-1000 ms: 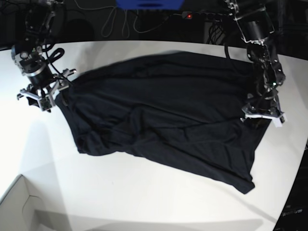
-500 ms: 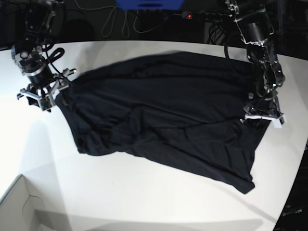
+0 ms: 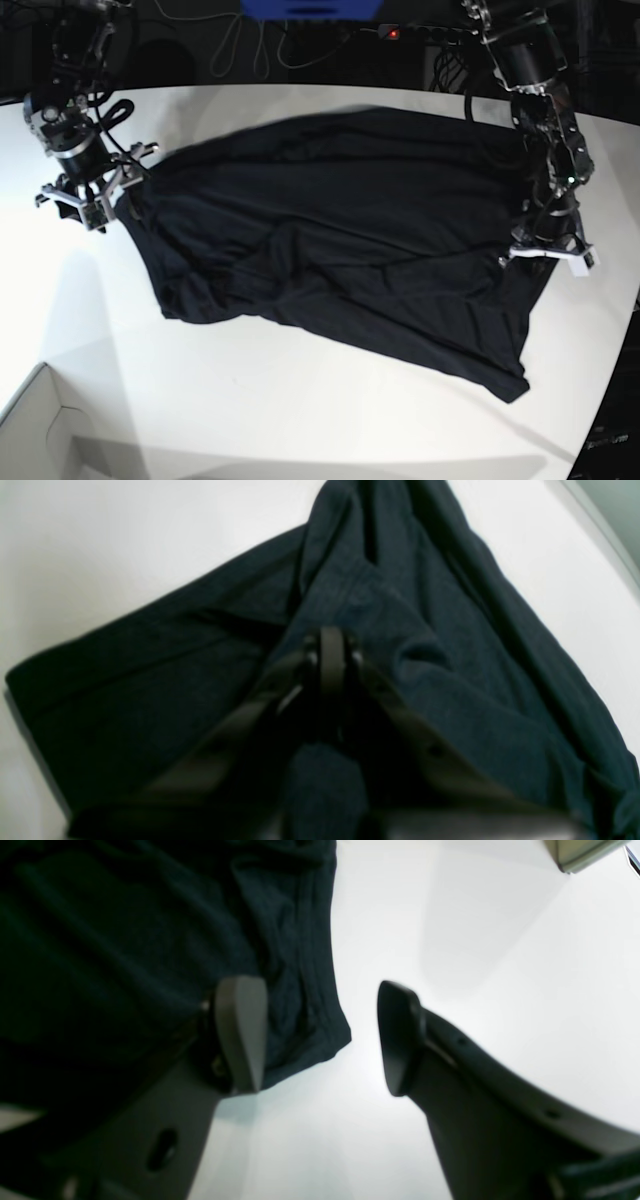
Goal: Layout the t-shirt on the table in an organized manner, then fold the t-shirt properly
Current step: 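Hold the shirt edge with both grippers, keeping it stretched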
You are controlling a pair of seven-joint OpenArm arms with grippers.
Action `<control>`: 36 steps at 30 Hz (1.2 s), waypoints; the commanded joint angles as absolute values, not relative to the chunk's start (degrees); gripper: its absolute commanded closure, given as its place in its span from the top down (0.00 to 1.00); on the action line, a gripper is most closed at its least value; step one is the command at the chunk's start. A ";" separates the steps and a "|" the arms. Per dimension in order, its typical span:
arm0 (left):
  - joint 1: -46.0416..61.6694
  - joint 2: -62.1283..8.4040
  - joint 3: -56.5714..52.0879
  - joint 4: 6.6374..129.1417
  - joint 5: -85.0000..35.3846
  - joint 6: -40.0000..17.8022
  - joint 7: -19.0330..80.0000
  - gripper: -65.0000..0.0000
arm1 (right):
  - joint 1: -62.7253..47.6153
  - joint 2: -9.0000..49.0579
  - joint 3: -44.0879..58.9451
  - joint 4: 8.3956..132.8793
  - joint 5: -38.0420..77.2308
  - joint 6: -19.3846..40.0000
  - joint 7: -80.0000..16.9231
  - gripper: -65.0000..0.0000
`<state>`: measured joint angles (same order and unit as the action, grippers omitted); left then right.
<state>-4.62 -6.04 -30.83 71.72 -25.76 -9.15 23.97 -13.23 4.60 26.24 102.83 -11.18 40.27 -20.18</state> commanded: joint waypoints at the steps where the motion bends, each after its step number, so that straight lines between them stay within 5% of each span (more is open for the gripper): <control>1: -5.67 -6.73 -30.90 72.92 -26.15 -9.63 22.64 0.00 | -12.88 5.05 26.51 103.78 -10.42 40.00 -18.86 0.54; 7: -5.67 -7.08 -30.90 72.66 -26.15 -9.19 22.64 0.03 | -12.88 5.05 26.51 103.78 -10.42 40.00 -18.86 0.54; 16: -4.53 -6.99 -34.33 72.22 -25.98 -9.36 22.55 0.45 | -12.97 5.05 26.51 103.78 -10.42 40.00 -18.95 0.54; 36: -5.67 -6.73 -34.24 68.09 -26.15 -9.63 22.55 0.42 | -12.97 4.97 26.51 103.78 -10.42 40.00 -18.95 0.54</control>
<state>-4.71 -6.02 -34.15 66.85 -25.76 -9.19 23.42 -13.23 4.58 26.24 102.83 -11.18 40.27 -20.34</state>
